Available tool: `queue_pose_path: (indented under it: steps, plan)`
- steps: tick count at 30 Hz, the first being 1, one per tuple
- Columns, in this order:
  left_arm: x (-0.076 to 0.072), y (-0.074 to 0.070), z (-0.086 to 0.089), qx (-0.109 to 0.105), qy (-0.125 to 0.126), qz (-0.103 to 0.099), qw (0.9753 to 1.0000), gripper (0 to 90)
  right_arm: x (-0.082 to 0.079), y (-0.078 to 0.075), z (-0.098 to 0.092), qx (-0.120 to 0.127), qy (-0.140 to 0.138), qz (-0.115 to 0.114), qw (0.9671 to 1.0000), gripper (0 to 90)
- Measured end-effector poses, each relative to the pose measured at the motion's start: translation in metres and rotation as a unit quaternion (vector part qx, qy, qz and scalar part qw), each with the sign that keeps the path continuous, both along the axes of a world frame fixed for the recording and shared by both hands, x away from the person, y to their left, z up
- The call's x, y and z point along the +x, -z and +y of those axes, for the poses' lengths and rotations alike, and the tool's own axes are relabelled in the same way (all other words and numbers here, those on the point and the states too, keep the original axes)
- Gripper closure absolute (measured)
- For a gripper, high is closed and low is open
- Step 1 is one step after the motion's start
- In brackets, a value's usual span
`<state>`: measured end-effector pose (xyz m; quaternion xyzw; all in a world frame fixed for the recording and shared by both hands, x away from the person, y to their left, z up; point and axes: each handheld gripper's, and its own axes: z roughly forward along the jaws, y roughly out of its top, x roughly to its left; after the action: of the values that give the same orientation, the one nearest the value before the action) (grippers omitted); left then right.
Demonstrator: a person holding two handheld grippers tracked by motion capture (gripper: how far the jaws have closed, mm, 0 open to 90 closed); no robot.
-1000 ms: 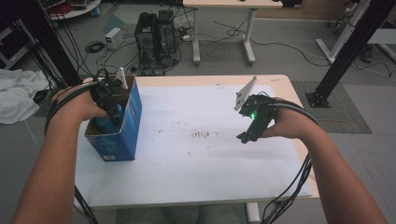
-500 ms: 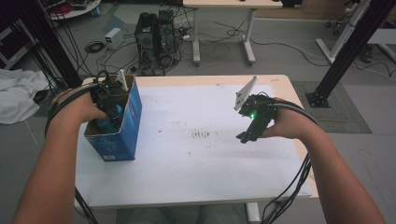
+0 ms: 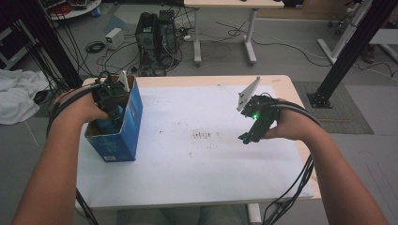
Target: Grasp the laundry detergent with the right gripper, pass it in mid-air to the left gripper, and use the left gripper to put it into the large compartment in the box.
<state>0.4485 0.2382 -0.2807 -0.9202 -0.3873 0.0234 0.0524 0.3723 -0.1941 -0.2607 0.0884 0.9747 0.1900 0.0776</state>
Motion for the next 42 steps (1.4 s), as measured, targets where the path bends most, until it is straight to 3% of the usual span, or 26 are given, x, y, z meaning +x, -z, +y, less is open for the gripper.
queue_pose_path:
  steps: [2, 7, 12, 14, 15, 18, 27, 42]
  plan:
    - [0.000, 0.000, 0.000, -0.009, -0.002, 0.006, 0.9999, 30.5, 0.000, 0.000, 0.000, 0.000, 0.000, 0.000, 1.0000, 13.1]
    - [-0.002, -0.002, 0.001, -0.013, -0.011, -0.006, 0.9998, 30.5, 0.000, -0.001, 0.000, 0.001, -0.001, 0.000, 1.0000, 13.1]
    - [-0.003, -0.005, 0.001, -0.015, 0.002, -0.001, 0.9999, 30.4, 0.001, -0.001, 0.001, 0.006, -0.002, -0.004, 1.0000, 13.1]
    - [-0.005, -0.005, 0.000, -0.020, -0.005, -0.013, 0.9997, 29.5, 0.000, -0.001, 0.001, 0.006, 0.000, -0.004, 1.0000, 13.1]
    - [-0.004, -0.008, 0.001, -0.016, 0.005, -0.007, 0.9998, 26.7, 0.000, -0.002, 0.001, 0.006, -0.001, -0.004, 1.0000, 13.1]
    - [-0.006, -0.012, 0.000, -0.023, -0.002, -0.018, 0.9996, 26.7, 0.000, -0.002, 0.001, 0.004, 0.000, -0.004, 1.0000, 13.1]
    - [-0.010, -0.024, 0.003, -0.022, 0.009, -0.011, 0.9997, 26.6, 0.001, -0.004, 0.001, 0.000, 0.001, -0.002, 1.0000, 13.1]
    - [-0.017, -0.046, 0.006, -0.031, 0.014, -0.028, 0.9990, 22.4, 0.005, -0.010, 0.005, -0.008, 0.000, 0.001, 1.0000, 13.1]
